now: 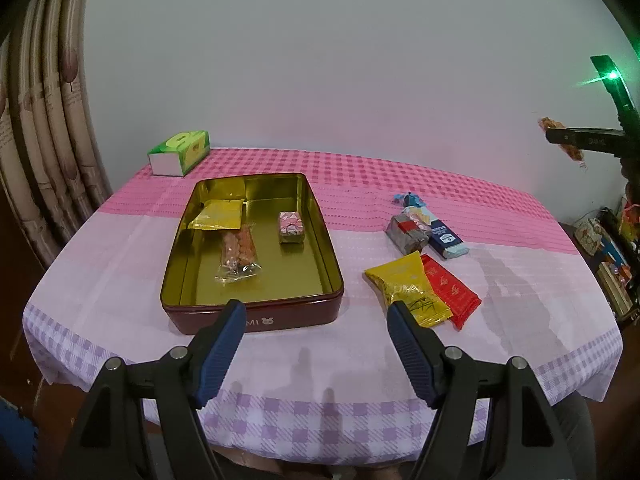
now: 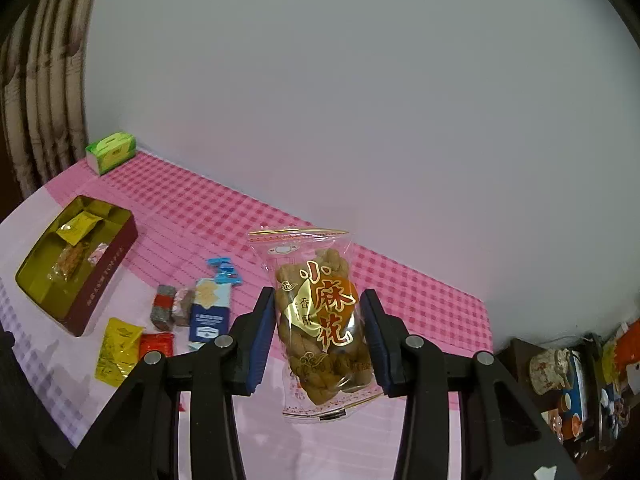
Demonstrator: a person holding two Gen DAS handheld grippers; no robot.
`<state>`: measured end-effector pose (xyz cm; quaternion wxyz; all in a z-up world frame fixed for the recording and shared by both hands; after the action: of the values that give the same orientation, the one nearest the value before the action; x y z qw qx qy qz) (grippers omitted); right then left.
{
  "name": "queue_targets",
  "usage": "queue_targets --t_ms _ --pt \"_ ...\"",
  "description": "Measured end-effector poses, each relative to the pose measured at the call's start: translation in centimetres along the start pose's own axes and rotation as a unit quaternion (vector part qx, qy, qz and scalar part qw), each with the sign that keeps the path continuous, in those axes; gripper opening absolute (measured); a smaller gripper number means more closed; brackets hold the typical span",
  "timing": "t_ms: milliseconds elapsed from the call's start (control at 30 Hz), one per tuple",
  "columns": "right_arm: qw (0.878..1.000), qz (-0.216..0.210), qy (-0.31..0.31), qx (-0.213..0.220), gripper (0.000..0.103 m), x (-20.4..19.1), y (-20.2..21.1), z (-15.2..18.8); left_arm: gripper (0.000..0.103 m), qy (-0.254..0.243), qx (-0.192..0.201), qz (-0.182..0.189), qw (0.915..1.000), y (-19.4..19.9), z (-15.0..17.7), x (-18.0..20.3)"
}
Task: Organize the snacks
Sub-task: 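Lift the twisted-snack bag, carry it over the gold tin, open the right gripper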
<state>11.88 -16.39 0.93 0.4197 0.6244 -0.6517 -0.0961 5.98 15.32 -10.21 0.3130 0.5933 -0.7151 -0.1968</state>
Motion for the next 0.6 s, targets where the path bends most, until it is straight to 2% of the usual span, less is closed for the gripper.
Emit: queue_targets --t_ms 267,600 --pt "1.0 -0.021 0.006 -0.011 0.039 -3.4 -2.5 -0.2 0.075 -0.005 -0.005 -0.003 1.0 -0.6 0.2 -0.2" --pt "0.999 -0.035 -0.004 -0.022 0.039 -6.4 -5.4 -1.9 0.075 0.022 -0.007 -0.017 0.9996 -0.8 -0.1 -1.8"
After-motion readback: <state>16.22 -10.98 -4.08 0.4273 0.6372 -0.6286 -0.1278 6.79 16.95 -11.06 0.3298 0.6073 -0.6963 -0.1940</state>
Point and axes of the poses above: each gripper's, at about its wrist camera, not at the fingertips, and y roughly against the way its jaws point, x to its right, z to its underside, the point moved 10 cm from there along -y, roughly the way its jaws point, and after that the axes turned 11 degrees about y, right-handed, at the moved point
